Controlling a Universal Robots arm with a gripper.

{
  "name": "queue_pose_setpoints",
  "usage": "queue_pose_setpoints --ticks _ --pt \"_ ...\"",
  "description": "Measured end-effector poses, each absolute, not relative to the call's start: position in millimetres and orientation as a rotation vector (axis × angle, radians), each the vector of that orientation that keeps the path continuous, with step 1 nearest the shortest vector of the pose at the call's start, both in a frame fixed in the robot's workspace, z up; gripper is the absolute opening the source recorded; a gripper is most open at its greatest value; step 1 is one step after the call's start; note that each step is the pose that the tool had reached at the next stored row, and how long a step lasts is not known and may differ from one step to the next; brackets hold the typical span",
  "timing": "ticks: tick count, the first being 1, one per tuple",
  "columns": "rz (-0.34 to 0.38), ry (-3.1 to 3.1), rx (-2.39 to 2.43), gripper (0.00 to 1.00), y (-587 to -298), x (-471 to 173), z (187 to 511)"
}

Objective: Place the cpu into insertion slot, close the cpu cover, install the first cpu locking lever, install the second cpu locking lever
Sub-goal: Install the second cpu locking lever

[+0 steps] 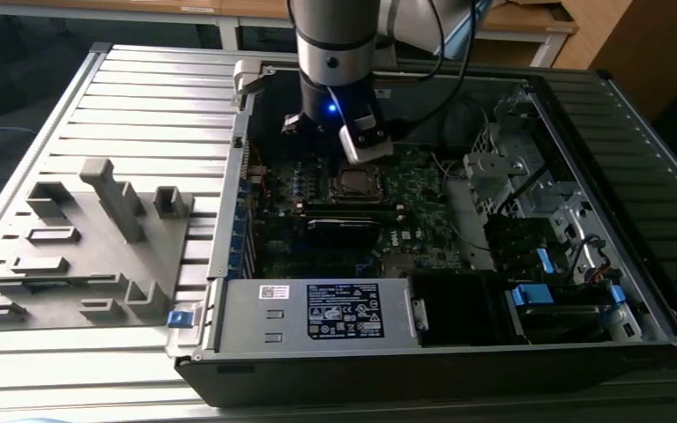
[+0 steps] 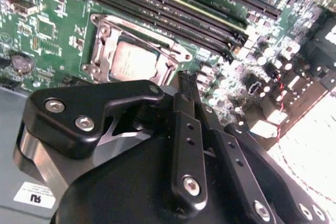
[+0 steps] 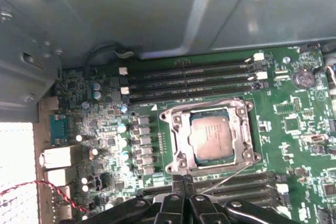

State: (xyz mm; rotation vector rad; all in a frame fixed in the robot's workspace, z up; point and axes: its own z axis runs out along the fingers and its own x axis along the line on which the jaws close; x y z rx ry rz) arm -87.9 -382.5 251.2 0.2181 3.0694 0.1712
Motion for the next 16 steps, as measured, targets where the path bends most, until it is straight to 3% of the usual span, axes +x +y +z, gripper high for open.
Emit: queue_pose_setpoints --ticks 16 --pt "0.051 3.068 0.220 0.11 -382.3 -67.4 250.7"
